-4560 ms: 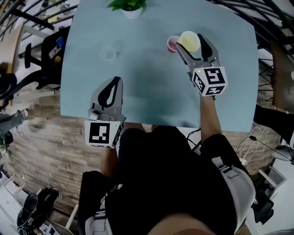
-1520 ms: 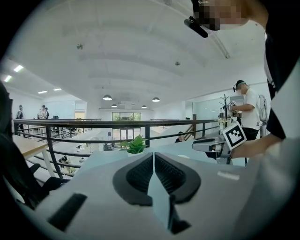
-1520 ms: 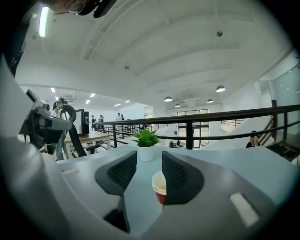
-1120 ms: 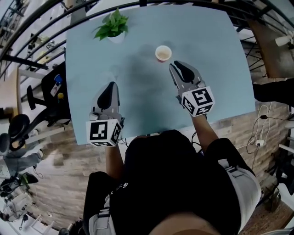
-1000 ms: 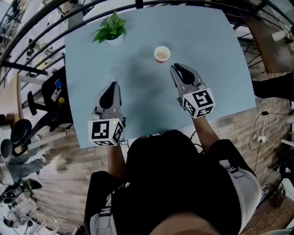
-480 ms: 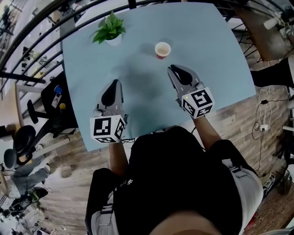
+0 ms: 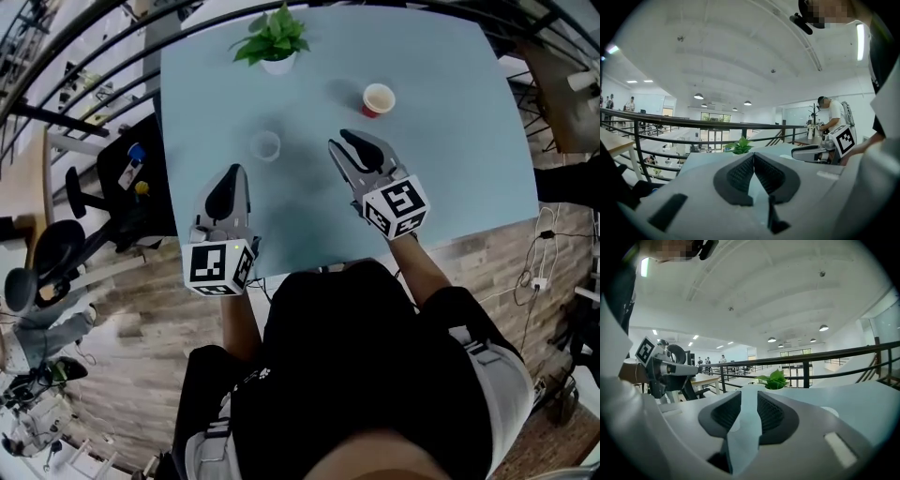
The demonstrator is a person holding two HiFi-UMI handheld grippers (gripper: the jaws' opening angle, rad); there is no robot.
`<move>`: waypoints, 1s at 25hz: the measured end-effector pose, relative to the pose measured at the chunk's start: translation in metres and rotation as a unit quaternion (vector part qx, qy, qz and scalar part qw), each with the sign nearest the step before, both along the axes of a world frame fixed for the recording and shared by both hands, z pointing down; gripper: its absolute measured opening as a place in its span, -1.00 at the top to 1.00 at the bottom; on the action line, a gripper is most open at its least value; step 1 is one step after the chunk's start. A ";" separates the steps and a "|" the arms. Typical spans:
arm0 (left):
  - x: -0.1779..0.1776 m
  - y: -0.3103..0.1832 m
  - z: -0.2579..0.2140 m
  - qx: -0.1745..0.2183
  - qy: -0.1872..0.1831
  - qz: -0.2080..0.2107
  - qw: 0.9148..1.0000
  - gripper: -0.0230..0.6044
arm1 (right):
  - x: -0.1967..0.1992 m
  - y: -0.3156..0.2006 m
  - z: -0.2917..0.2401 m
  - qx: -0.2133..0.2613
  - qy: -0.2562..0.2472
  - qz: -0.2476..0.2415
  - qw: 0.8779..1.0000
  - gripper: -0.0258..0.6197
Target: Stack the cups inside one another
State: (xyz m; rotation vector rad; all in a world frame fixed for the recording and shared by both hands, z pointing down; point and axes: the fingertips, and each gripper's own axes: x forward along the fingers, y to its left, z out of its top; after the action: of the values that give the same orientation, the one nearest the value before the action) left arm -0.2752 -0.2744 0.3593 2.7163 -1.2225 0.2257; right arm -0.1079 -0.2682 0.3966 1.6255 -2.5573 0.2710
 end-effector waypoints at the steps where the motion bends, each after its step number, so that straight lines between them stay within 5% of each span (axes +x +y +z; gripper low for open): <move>1: -0.008 -0.001 0.000 0.001 -0.005 -0.006 1.000 0.94 | -0.009 -0.004 0.002 -0.002 -0.001 -0.008 1.000 0.54; 15: -0.077 -0.013 0.008 -0.009 -0.032 -0.059 0.998 0.94 | -0.103 -0.040 0.047 -0.035 0.012 -0.110 0.993 0.18; 25: -0.098 -0.022 0.013 -0.014 -0.051 -0.067 0.996 0.94 | -0.127 -0.066 0.087 -0.066 0.051 -0.120 0.989 -0.17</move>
State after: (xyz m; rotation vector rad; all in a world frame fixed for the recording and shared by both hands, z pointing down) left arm -0.3727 -0.2963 0.3726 2.6143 -1.4126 0.3662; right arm -0.2352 -0.3343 0.4834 1.2401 -2.5629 0.3182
